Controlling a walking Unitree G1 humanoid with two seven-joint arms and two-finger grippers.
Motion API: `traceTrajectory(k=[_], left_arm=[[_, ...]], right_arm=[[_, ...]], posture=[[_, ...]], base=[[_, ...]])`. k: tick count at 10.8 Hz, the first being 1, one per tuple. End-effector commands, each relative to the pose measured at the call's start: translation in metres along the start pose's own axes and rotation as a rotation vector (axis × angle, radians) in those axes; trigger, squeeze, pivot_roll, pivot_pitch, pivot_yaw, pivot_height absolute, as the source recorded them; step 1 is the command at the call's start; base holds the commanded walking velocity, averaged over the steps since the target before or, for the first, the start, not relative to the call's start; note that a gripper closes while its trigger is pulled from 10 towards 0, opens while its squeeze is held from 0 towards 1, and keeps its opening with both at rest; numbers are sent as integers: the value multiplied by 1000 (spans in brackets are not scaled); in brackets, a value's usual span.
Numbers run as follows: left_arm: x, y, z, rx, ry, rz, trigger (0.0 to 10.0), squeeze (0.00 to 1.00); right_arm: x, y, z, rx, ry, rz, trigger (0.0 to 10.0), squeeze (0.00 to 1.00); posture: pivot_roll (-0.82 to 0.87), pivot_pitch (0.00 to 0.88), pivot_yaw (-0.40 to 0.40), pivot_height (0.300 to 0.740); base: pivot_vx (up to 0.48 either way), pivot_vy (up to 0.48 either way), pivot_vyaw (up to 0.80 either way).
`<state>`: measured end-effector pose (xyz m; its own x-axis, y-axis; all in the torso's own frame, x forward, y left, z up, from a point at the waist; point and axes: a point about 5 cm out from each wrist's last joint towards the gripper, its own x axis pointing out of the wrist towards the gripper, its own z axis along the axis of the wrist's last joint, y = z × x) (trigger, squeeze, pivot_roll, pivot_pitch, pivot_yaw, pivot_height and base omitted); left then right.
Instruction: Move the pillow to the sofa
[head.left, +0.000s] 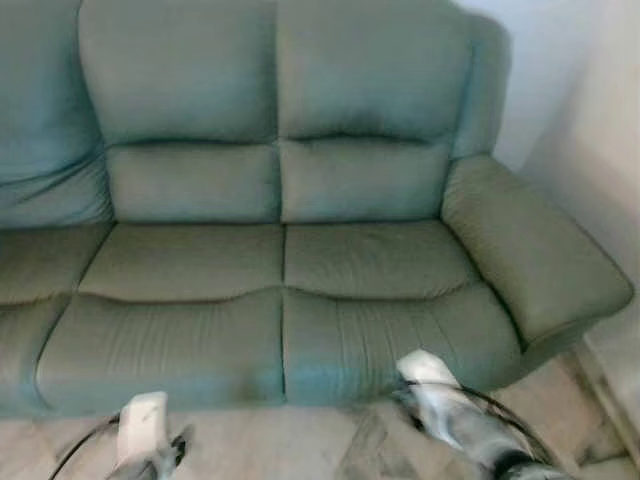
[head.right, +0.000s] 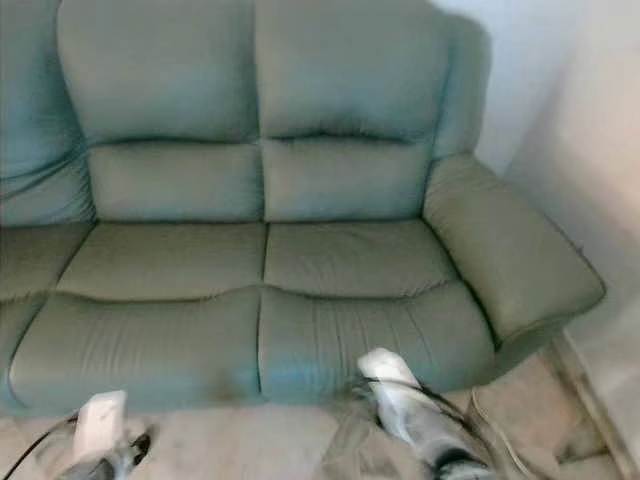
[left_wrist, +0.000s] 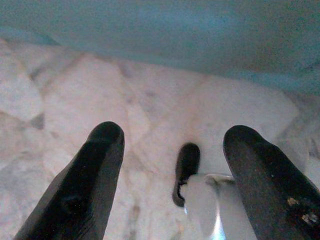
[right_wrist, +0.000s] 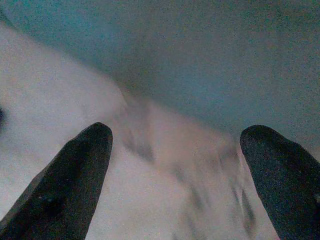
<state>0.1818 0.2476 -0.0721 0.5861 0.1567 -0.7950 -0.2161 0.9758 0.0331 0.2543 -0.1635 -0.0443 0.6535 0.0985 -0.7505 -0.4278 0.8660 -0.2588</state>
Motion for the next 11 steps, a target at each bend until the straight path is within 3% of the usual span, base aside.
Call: traceTrajectory(k=[1, 4, 11], left_arm=[[1, -4, 4, 15, -13, 1, 10000, 0], [1, -3, 2, -8, -6, 2, 10000, 0], [2, -6, 6, 64, -15, -11, 10000, 0]], right_arm=[[-2, -5, -10, -17, 30, -5, 10000, 0], [-2, -5, -11, -23, 33, -2, 10000, 0], [-2, -2, -12, -39, 38, 6, 10000, 0]], posture=[[-92, 21, -52, 740], [-89, 14, -50, 740], [-84, 10, -48, 740]], base=[[0, 0, 800], [0, 0, 800], [0, 0, 800]])
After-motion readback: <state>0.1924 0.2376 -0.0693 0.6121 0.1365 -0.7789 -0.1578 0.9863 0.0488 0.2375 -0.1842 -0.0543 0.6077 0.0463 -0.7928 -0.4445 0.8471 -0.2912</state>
